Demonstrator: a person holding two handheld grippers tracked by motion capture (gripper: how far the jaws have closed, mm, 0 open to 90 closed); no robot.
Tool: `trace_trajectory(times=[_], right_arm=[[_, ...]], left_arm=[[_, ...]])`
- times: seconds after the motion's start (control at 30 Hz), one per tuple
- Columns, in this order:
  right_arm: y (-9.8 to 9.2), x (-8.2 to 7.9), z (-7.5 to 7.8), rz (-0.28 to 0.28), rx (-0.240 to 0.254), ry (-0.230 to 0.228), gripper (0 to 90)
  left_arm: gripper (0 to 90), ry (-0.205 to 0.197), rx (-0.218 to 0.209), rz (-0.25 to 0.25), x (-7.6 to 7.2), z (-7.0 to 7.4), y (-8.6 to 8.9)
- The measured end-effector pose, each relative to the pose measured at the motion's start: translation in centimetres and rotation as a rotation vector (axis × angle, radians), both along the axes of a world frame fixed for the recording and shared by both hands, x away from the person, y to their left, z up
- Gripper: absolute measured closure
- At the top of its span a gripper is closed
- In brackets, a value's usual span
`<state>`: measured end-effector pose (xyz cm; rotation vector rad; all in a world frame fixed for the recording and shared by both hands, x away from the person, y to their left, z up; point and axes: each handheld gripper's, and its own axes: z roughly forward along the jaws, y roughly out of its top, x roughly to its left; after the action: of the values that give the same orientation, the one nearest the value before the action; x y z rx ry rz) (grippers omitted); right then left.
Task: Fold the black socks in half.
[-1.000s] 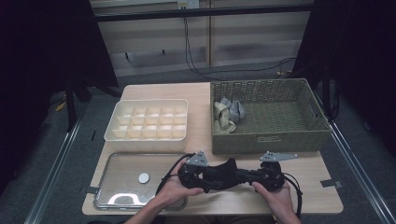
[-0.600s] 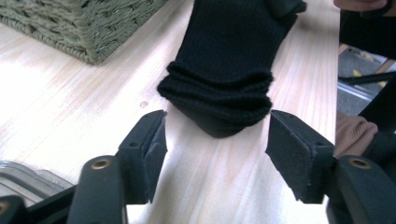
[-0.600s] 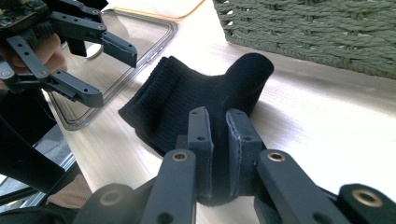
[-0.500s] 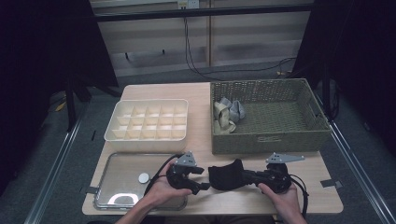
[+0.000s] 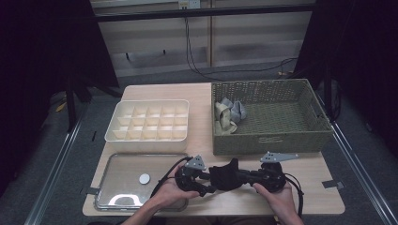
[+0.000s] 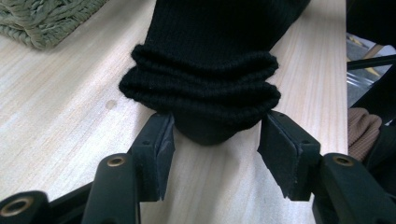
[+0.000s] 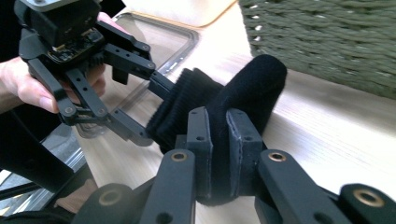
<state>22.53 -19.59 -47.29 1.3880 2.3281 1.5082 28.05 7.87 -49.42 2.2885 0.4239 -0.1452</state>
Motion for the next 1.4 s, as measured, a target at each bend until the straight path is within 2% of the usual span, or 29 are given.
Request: trace_trajectory(times=[0.13, 0.23, 0.43, 0.53, 0.57, 0.6, 0.67, 0.73, 0.83, 0.9, 1.0, 1.03, 1.07, 1.1, 1.13, 1.17, 1.23, 1.4], right_arm=[[1.1, 0.2, 0.1, 0.029, 0.005, -0.008, 80.7], [2.0, 0.1, 0.0, 0.061, 0.002, -0.007, 80.6], [2.9, 0.2, 0.1, 0.088, 0.009, -0.006, 80.3], [3.6, 0.3, 0.2, 0.114, 0.007, 0.001, 79.9], [3.9, 0.3, 0.2, 0.120, 0.007, 0.003, 79.8], [4.1, 0.4, 0.1, 0.124, 0.006, 0.003, 79.8], [4.4, 0.5, 0.0, 0.123, 0.004, 0.008, 79.9], [4.7, 0.5, -0.2, 0.128, -0.013, 0.009, 79.8], [4.8, 0.4, -0.5, 0.130, -0.020, 0.018, 79.9], [4.8, 0.4, -0.7, 0.129, -0.030, 0.024, 80.0], [4.8, 0.2, -1.0, 0.130, -0.042, 0.033, 80.1], [4.9, 0.2, -1.2, 0.132, -0.049, 0.031, 80.2], [4.9, 0.2, -1.3, 0.133, -0.050, 0.030, 80.2], [5.0, 0.2, -1.4, 0.137, -0.050, 0.041, 80.3], [5.1, 0.2, -1.5, 0.138, -0.050, 0.042, 80.4], [5.2, 0.1, -1.6, 0.134, -0.053, 0.042, 80.5], [5.2, 0.2, -1.6, 0.139, -0.066, 0.030, 80.6], [5.0, 0.1, -1.8, 0.132, -0.056, 0.044, 80.7]], left_arm=[[48.5, 0.002, -0.006, 0.002, -0.2, 0.0, -0.1], [54.8, 0.003, 0.000, -0.004, -0.4, -0.1, -0.4], [56.1, 0.002, 0.007, -0.001, -0.7, -0.3, -0.9], [56.8, -0.009, 0.030, -0.013, -0.7, -0.1, -0.9], [57.2, -0.010, 0.012, -0.007, -0.7, -0.3, -1.0], [57.5, -0.009, 0.025, -0.015, -0.7, -0.2, -0.9], [57.6, -0.009, 0.021, -0.016, -0.6, -0.2, -0.9], [57.5, -0.016, 0.016, -0.013, -0.8, -0.2, -0.9], [56.1, -0.018, 0.031, -0.026, -0.8, -0.1, -0.8], [54.9, -0.015, 0.023, -0.035, -0.7, -0.2, -0.7], [49.4, 0.000, 0.041, -0.042, -0.6, 0.0, -0.4], [47.8, 0.009, 0.026, -0.033, -0.6, -0.1, -0.4], [46.7, 0.006, 0.038, -0.035, -0.5, 0.0, -0.2], [45.5, 0.019, 0.027, -0.033, -0.4, 0.1, 0.0], [44.9, 0.028, -0.004, -0.016, -0.3, 0.1, 0.3], [44.8, 0.034, 0.001, -0.015, -0.1, 0.3, 0.5], [43.9, 0.045, -0.041, 0.016, 0.2, 0.7, 1.0], [40.7, 0.051, -0.101, 0.074, 1.3, 1.9, 1.4]])
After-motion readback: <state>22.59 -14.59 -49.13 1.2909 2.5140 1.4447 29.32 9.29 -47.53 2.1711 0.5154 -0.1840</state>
